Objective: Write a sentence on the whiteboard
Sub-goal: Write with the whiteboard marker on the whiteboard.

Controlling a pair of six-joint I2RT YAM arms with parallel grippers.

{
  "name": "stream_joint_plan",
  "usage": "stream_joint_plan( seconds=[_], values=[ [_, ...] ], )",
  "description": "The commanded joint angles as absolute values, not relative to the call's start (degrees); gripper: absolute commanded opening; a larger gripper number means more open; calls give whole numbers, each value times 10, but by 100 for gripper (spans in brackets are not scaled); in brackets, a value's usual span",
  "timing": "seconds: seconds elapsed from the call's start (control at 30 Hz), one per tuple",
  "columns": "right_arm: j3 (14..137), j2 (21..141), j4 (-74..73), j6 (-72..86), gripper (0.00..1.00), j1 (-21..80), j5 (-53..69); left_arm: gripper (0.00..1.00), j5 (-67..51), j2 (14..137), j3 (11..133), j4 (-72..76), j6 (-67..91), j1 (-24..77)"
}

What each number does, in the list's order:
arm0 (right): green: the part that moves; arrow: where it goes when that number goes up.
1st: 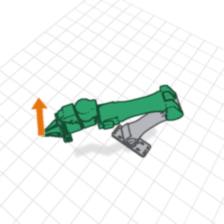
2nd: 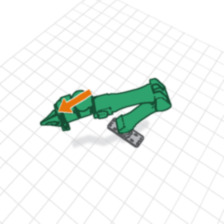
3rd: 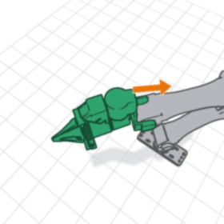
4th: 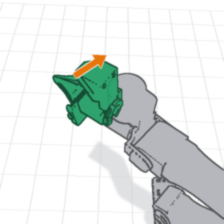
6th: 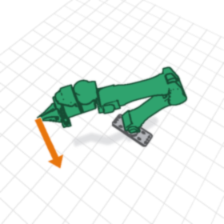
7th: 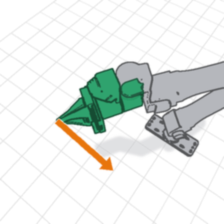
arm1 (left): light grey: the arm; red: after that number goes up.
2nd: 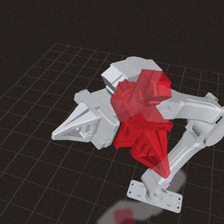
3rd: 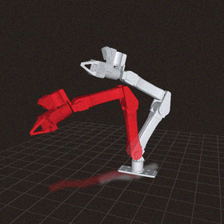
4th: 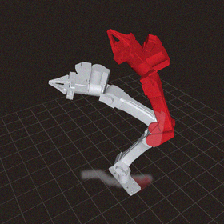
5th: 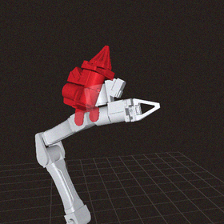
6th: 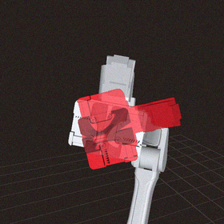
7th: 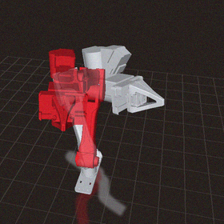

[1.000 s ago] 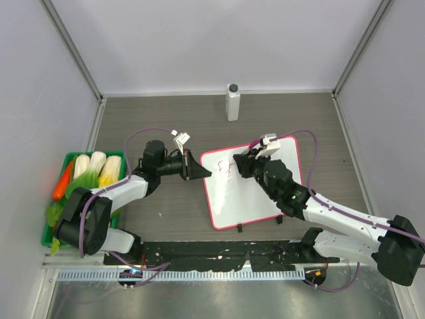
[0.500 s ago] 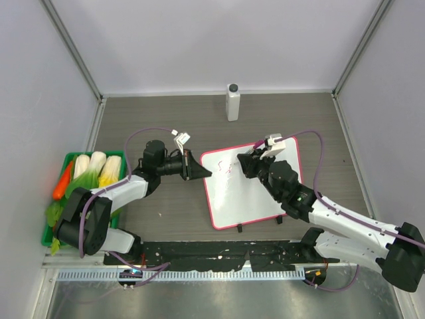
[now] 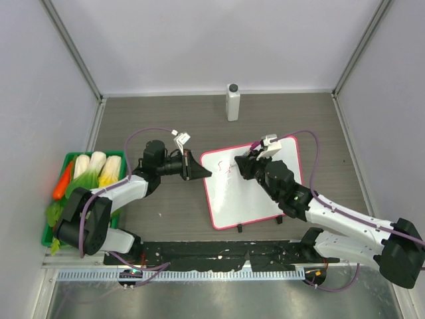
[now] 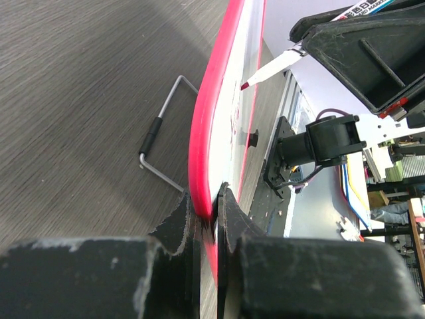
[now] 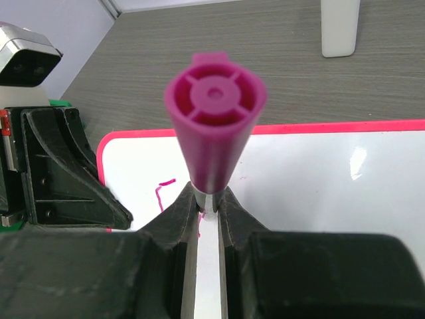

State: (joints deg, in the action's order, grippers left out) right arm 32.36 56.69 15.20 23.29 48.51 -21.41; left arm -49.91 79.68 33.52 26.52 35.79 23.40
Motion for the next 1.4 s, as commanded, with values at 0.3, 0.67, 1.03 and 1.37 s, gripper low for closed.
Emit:
stream_joint_plan(
  seconds=[0.3, 0.67, 1.03, 1.37],
  values=[
    [325, 547, 119, 222, 1, 476, -278, 0, -456, 804, 329, 221, 265, 250],
    [337, 533, 138, 234, 1, 475, -234, 0, -456, 804, 329, 221, 265, 249],
    [356, 549, 156, 236, 1, 475, -224, 0, -456, 805, 329, 221, 265, 249],
    [342, 553, 171, 237, 1, 475, -243, 0, -455, 800, 328, 220, 264, 249]
  ],
)
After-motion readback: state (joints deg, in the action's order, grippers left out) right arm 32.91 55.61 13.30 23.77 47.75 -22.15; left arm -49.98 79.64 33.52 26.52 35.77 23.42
